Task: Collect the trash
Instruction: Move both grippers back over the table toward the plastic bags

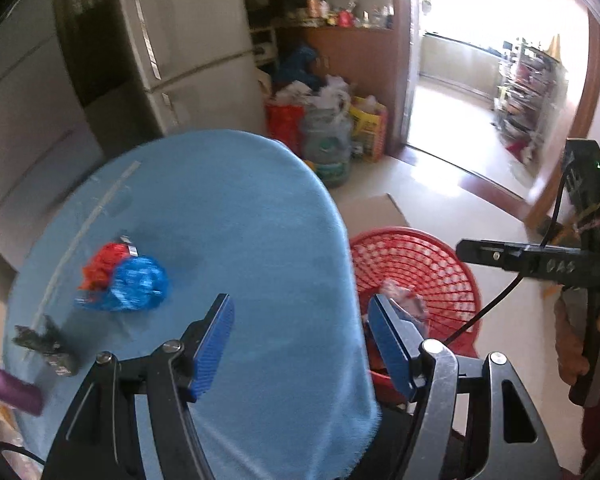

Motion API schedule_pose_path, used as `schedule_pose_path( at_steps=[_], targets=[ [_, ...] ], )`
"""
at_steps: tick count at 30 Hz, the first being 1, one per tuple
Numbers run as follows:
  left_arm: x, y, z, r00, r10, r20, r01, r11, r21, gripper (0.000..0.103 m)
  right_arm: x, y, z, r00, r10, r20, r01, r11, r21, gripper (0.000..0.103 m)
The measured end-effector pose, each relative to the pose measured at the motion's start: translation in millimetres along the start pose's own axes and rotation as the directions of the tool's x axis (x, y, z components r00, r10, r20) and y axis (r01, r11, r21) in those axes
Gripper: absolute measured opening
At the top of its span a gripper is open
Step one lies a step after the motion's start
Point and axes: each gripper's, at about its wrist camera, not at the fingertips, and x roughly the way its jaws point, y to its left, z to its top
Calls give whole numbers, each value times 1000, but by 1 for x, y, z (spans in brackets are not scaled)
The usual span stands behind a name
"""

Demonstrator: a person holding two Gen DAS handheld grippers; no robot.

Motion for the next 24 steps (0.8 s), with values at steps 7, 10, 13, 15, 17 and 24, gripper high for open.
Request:
schedule_pose_path(
  at_steps=[7, 10, 13, 15, 17, 24],
  targets=[
    [-21, 24, -9, 990, 125, 57, -124, 992, -34, 75, -6, 27, 0, 998, -28, 56, 33, 995, -90, 69],
    [-23, 37, -12, 986, 158, 57, -154, 986, -63, 75, -7, 44, 1, 998, -14, 66, 23, 992, -125, 69],
    [-27, 50, -17, 982, 178, 56, -172, 980, -99, 75, -4, 60, 0, 998, -3, 64, 12, 988, -153, 69],
    [-30, 58, -21, 978, 199, 57, -192, 974, -118, 75, 0, 69, 0, 998, 4, 56, 6, 986, -168, 69],
    [-31, 65, -25, 974, 219, 55, -210, 969, -130, 75, 3, 79, -1, 999, 8, 48, 1, 983, -185, 69],
    [-37, 86, -41, 957, 286, 55, -274, 948, -164, 75, 7, 108, -3, 999, 26, 39, -16, 970, -242, 69]
  ],
)
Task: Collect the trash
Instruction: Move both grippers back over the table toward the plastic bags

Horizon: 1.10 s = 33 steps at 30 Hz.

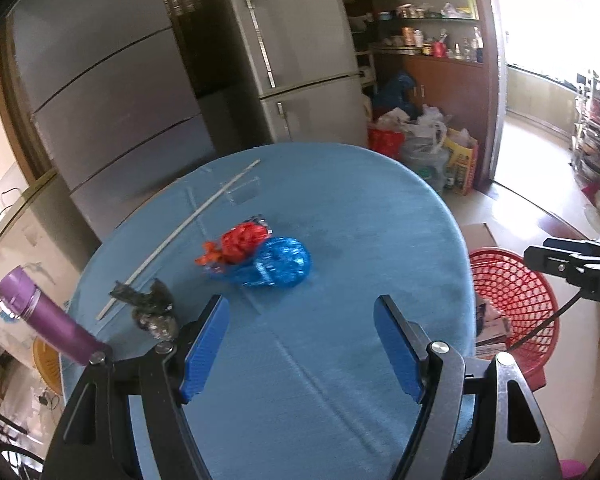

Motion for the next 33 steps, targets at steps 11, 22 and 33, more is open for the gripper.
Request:
schedule_pose_path(
  at_steps=[11, 22, 33],
  targets=[
    [0, 44, -17, 998, 59, -11, -59, 995, -80, 76, 20, 64, 14, 999, 31, -18, -33, 992, -124, 69],
    [7, 71, -33, 997, 74, -35, -78, 988, -132, 76, 45, 116, 21, 998, 46, -48, -55, 973, -225, 69],
    [25, 89, -44, 993, 82, -82, -94, 983, -158, 76, 71, 144, 25, 995, 60, -82, -80, 959, -274, 69]
  ],
)
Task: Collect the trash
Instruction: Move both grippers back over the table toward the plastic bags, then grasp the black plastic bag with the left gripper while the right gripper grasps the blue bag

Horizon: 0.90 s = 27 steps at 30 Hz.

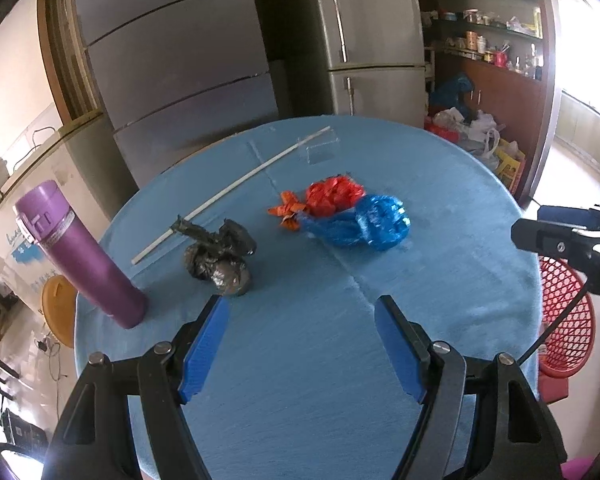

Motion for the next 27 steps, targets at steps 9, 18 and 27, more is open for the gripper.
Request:
schedule_pose_path(
  at_steps=[9, 18, 27],
  targets=[
    [42, 58, -13, 993, 54, -110, -68, 989, -130, 76, 45, 0, 15, 998, 46, -54, -44, 999, 26, 69],
    [67, 115, -7, 984, 31, -175, -79, 959, -272, 76, 102, -9, 44, 989, 122, -87, -112, 988, 108, 69],
    [90, 126, 35, 985, -88, -151, 26, 928, -372, 76, 145, -16, 75, 985, 151, -78, -143, 985, 97, 69]
  ],
)
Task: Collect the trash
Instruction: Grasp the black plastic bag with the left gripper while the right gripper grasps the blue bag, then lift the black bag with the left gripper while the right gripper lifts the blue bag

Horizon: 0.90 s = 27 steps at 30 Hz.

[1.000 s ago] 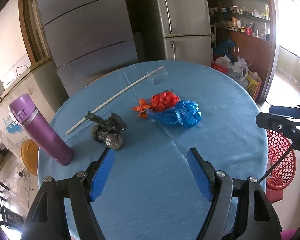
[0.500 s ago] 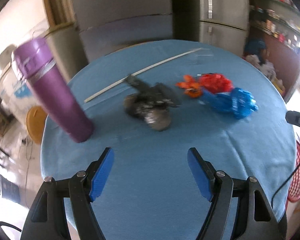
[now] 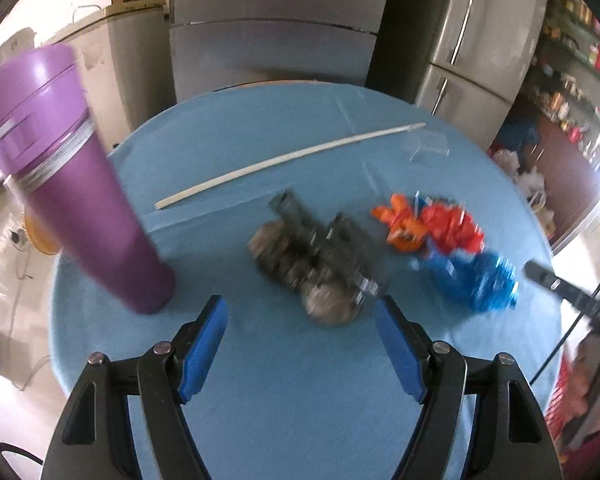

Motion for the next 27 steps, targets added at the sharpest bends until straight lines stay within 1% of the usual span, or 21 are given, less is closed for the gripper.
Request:
schedule_pose_path(
  at_steps=[4, 7, 8, 9, 10, 11, 12, 14, 15, 16, 17, 19, 21, 27],
  targets=[
    [21, -14, 22, 1000, -25, -15, 25, 1000, 8, 77, 21, -1, 6, 1000, 23, -20, -24, 1000, -20, 70],
    [43, -20, 26, 999, -2, -42, 2, 1000, 10, 77, 38, 1, 4, 998, 21, -57, -24, 998, -52, 70],
    [50, -21, 25, 999, -13, -46, 13, 1000, 2, 77, 41, 3, 1, 998, 21, -59, -25, 997, -66, 70],
    [55, -22, 24, 998, -38, -49, 38, 999, -9, 73, 44, 5, -1, 998, 28, -64, -33, 996, -78, 70],
    [59, -22, 23, 997, -56, -57, 55, 998, -19, 67, 47, 8, -3, 997, 36, -73, -43, 995, -95, 70],
    [65, -21, 20, 994, -70, -84, 68, 997, -29, 48, 49, 10, -5, 996, 38, -80, -47, 993, -108, 70],
    [71, -20, 17, 991, -76, -110, 73, 997, -33, 31, 52, 12, -7, 996, 36, -85, -46, 991, -122, 70],
    [76, -18, 13, 989, -84, -123, 78, 996, -46, 21, 58, 16, -13, 996, 23, -88, -37, 987, -158, 70],
    [75, -16, 11, 990, -85, -112, 80, 996, -50, 17, 60, 17, -16, 996, 21, -85, -35, 985, -168, 67],
    [73, -15, 9, 990, -95, -106, 90, 994, -54, 14, 61, 18, -19, 997, 25, -80, -39, 983, -180, 61],
    [71, -13, 8, 989, -107, -101, 101, 993, -60, 9, 60, 20, -21, 997, 28, -71, -41, 981, -187, 60],
    [65, -9, 3, 988, -127, -91, 121, 990, -71, 8, 58, 22, -24, 998, 30, -57, -41, 981, -191, 56],
    [59, -8, -3, 988, -129, -86, 123, 990, -65, 6, 52, 23, -30, 998, 44, -48, -52, 981, -185, 54],
    [32, -13, -26, 986, -154, -67, 152, 988, -29, 6, 24, 28, -49, 998, 63, -4, -63, 982, -178, 54]
  ],
)
